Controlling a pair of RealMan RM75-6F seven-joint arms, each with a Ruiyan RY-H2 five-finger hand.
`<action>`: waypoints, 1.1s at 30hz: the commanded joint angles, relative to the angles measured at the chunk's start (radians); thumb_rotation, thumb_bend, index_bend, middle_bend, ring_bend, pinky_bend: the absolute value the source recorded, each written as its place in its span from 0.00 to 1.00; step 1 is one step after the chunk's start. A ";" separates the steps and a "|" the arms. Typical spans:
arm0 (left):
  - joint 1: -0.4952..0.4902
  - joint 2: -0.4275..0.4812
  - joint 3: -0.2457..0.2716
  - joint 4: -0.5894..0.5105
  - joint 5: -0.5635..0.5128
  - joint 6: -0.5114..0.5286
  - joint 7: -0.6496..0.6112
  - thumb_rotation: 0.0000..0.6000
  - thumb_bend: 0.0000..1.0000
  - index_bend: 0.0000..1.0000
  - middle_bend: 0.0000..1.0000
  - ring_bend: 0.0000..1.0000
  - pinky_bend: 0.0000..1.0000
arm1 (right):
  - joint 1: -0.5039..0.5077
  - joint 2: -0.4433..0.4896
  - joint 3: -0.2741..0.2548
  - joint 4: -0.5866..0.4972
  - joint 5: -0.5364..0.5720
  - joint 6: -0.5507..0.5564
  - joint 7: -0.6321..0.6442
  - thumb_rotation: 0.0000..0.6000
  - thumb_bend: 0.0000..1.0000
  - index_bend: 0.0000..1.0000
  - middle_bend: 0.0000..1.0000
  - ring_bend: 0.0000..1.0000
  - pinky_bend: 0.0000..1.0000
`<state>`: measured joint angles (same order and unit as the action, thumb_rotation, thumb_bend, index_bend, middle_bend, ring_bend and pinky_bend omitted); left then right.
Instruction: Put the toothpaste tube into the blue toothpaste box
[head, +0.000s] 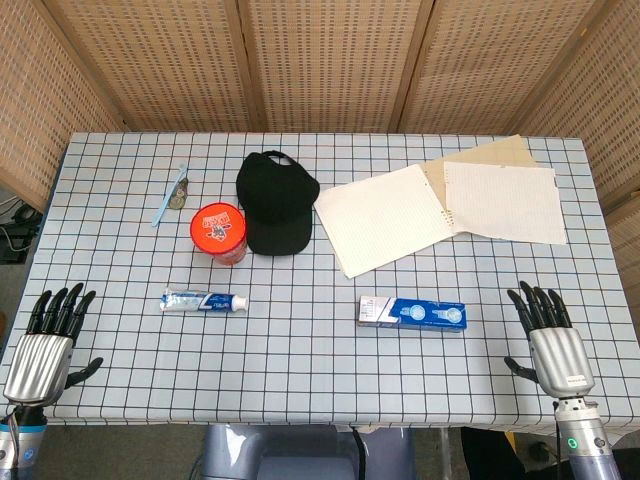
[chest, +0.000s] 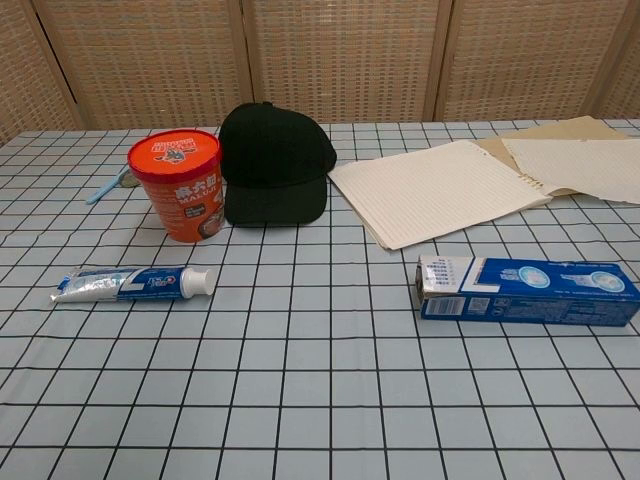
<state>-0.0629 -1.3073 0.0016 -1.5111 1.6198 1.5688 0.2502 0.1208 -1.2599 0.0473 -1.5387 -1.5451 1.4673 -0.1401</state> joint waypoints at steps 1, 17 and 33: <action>0.000 0.000 0.000 0.001 0.000 0.000 0.001 1.00 0.09 0.00 0.00 0.00 0.00 | -0.001 0.002 -0.001 -0.002 -0.004 0.004 0.003 1.00 0.19 0.05 0.00 0.00 0.00; -0.005 -0.001 -0.003 0.005 -0.009 -0.013 -0.005 1.00 0.09 0.00 0.00 0.00 0.00 | 0.004 -0.008 -0.003 0.003 -0.002 -0.007 -0.012 1.00 0.19 0.05 0.00 0.00 0.00; -0.038 -0.031 -0.023 0.022 -0.002 -0.034 -0.006 1.00 0.10 0.23 0.06 0.15 0.19 | 0.001 0.004 -0.001 0.000 0.003 -0.005 0.010 1.00 0.19 0.05 0.00 0.00 0.00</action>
<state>-0.0912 -1.3389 -0.0132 -1.4861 1.6236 1.5435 0.2355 0.1222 -1.2561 0.0467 -1.5386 -1.5418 1.4620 -0.1302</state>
